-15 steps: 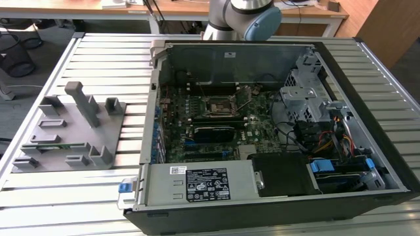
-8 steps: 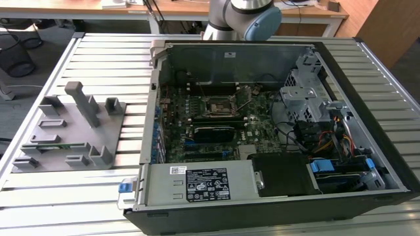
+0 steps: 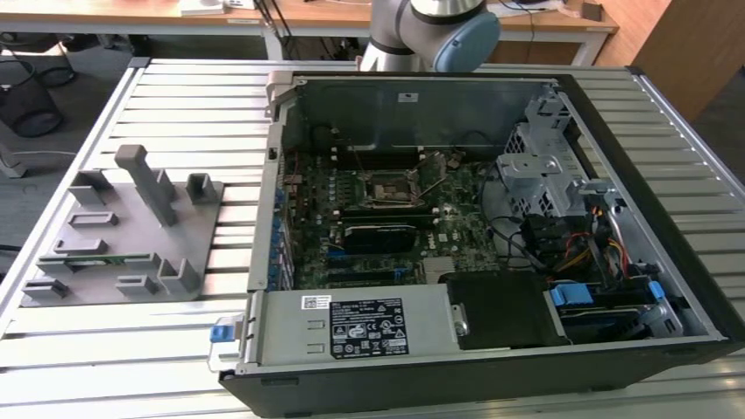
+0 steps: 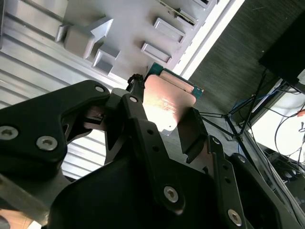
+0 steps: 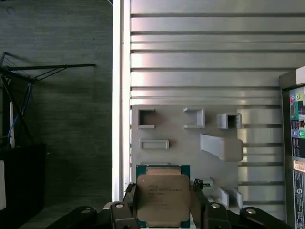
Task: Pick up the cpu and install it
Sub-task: 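Pick up the cpu and move it towards the insertion slot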
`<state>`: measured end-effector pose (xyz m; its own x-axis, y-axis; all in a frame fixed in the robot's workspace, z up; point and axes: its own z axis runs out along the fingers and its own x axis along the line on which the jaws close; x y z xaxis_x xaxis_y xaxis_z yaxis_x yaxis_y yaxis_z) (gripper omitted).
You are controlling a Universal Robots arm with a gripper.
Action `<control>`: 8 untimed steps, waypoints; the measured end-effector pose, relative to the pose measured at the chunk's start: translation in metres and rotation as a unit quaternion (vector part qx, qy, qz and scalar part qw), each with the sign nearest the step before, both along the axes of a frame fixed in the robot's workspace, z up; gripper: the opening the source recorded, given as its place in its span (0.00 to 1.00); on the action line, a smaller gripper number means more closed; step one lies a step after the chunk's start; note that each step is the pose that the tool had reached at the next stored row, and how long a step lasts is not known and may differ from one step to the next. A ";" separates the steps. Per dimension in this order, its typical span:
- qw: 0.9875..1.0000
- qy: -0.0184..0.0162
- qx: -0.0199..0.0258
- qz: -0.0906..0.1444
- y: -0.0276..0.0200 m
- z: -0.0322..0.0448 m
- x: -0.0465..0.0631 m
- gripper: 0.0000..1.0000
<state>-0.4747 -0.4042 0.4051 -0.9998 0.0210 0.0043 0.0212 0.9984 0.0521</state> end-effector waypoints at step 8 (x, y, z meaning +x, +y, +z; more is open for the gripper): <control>1.000 0.000 0.000 0.000 0.0000 0.0000 0.019 0.53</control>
<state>-0.4553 -0.4042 0.4050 -0.9998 0.0210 0.0042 0.0212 0.9984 0.0521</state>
